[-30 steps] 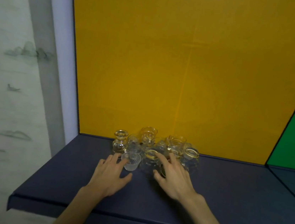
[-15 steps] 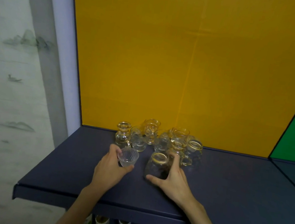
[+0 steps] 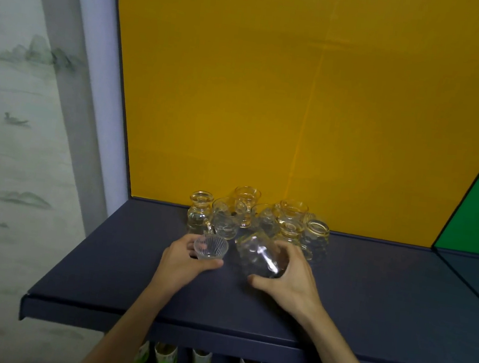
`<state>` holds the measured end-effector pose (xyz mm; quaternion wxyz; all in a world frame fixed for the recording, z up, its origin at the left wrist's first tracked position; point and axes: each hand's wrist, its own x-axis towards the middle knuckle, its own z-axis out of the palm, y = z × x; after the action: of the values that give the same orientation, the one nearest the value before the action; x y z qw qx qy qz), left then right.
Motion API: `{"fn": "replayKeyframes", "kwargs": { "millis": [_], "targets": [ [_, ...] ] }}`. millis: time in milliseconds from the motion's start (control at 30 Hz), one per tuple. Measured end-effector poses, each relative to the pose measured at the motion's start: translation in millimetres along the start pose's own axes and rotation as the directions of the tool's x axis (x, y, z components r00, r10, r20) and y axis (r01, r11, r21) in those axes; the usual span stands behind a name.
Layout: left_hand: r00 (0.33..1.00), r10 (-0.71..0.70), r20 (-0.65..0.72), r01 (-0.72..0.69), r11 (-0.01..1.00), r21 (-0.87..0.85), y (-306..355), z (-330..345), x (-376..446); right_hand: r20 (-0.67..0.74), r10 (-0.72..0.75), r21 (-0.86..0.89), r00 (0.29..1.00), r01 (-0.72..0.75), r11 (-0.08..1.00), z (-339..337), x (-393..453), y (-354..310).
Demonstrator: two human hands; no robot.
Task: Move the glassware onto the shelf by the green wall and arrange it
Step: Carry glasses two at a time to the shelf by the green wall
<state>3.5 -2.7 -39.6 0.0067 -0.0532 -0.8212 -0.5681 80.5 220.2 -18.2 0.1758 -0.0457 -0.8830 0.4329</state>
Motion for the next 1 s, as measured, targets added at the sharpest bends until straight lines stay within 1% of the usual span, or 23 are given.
{"fn": "replayKeyframes", "kwargs": {
  "millis": [100,200,333,467,600,700,867,1000],
  "targets": [
    [0.999,0.017,-0.038,-0.018,1.0,-0.014,0.5,0.5,-1.2,-0.066,-0.006,0.055,0.998,0.01,0.998,-7.2,4.3,-12.5],
    [0.998,0.03,-0.061,-0.034,0.998,-0.059,1.5,0.3,-4.7,-0.093,0.018,0.115,0.996,-0.007,0.993,-13.1,6.1,-20.1],
    [0.995,0.091,-0.041,-0.096,0.988,-0.121,10.7,0.3,-10.7,-0.121,0.095,0.261,0.988,-0.06,0.963,-15.6,7.7,-12.2],
    [0.986,0.163,0.023,-0.158,0.975,-0.154,25.4,6.2,-14.3,-0.151,0.243,0.477,0.958,-0.145,0.867,-19.5,8.9,2.2],
    [0.973,0.21,0.096,-0.187,0.96,-0.206,36.8,22.1,-18.5,-0.154,0.337,0.603,0.929,-0.182,0.777,-34.6,-1.6,10.7],
    [0.959,0.242,0.149,-0.2,0.947,-0.252,49.2,41.1,-22.2,-0.187,0.353,0.611,0.917,-0.173,0.773,-51.9,-15.7,13.3],
    [0.917,0.3,0.261,-0.215,0.926,-0.309,76.8,88.8,-27.3,-0.285,0.316,0.509,0.905,-0.137,0.85,-93.7,-45.3,19.8],
    [0.877,0.339,0.34,-0.216,0.911,-0.351,100.5,139.4,-44.4,-0.359,0.357,0.514,0.862,-0.137,0.847,-141.4,-74.3,34.4]
  ]
}}
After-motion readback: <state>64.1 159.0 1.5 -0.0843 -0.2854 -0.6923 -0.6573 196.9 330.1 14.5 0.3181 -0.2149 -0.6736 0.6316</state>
